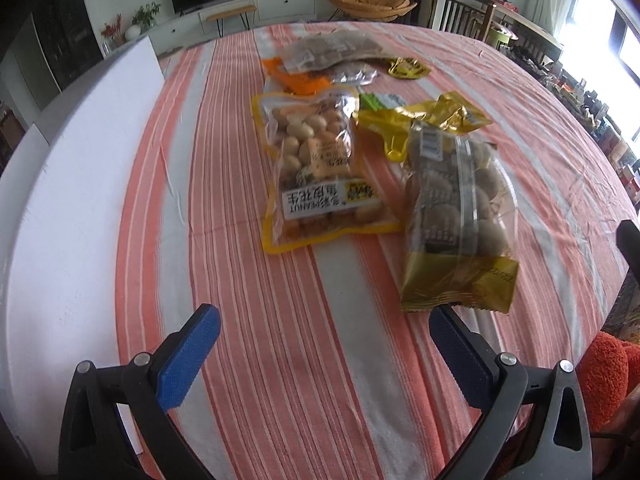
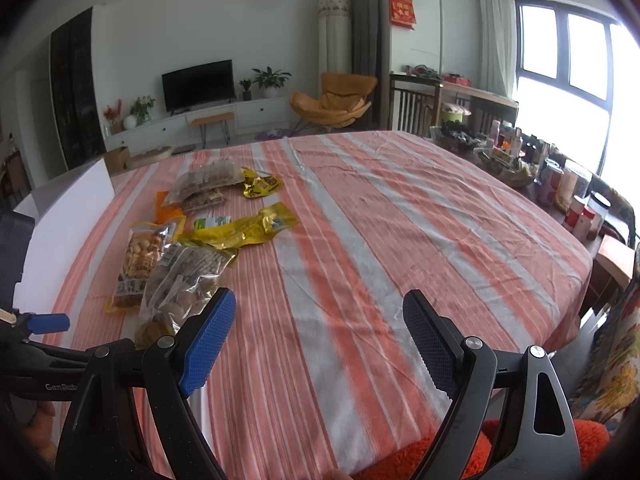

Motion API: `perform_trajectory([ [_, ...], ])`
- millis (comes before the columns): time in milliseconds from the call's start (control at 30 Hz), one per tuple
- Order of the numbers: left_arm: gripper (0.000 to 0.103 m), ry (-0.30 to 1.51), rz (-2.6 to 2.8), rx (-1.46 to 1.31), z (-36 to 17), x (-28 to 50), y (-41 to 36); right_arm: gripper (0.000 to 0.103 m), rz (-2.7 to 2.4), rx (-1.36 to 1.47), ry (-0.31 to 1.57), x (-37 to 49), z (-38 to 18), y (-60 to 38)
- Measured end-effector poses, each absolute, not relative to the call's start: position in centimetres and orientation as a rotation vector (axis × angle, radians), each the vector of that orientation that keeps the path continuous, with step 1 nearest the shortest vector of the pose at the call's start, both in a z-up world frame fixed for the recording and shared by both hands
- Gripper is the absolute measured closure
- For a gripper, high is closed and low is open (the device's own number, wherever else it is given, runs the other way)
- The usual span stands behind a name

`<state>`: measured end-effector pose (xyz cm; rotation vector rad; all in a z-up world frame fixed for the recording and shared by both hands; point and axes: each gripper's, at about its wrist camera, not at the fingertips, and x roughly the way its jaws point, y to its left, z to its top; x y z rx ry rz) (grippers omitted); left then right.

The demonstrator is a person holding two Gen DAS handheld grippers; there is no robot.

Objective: Organize snacks
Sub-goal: 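Move the left tool toward the yellow-bordered PEANUT bag while the right tool approaches the gold-based bag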

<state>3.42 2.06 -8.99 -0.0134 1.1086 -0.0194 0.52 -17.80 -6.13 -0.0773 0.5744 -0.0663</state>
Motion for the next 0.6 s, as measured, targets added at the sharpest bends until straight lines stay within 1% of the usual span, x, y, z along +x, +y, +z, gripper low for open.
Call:
perform_trajectory([
  [67, 0.000, 1.124, -0.016, -0.023, -9.5, 3.5, 2.3, 0.015, -0.067, -0.075, 0.552, 0.6, -6.1, -17.8],
  [200, 0.000, 1.143, -0.011, -0.030, -10.3, 3.8, 2.6, 0.015, -0.066, -0.080, 0.582, 0.4, -6.4, -17.7],
  [333, 0.000, 1.166, -0.009, -0.038, -11.0, 4.0, 2.9, 0.015, -0.059, -0.095, 0.706, 0.5, -6.1, -17.6],
  [400, 0.000, 1.175, -0.004, -0.036, -11.4, 4.1, 2.9, 0.015, -0.057, -0.094, 0.709, 0.5, -5.9, -17.6],
  [467, 0.000, 1.174, -0.002, -0.024, -11.4, 4.1, 2.7, 0.015, -0.067, -0.103, 0.644, 0.5, -6.0, -17.6],
  [600, 0.000, 1.172, -0.001, -0.018, -11.4, 4.1, 2.6, 0.015, -0.071, -0.107, 0.622, 0.3, -6.1, -17.4],
])
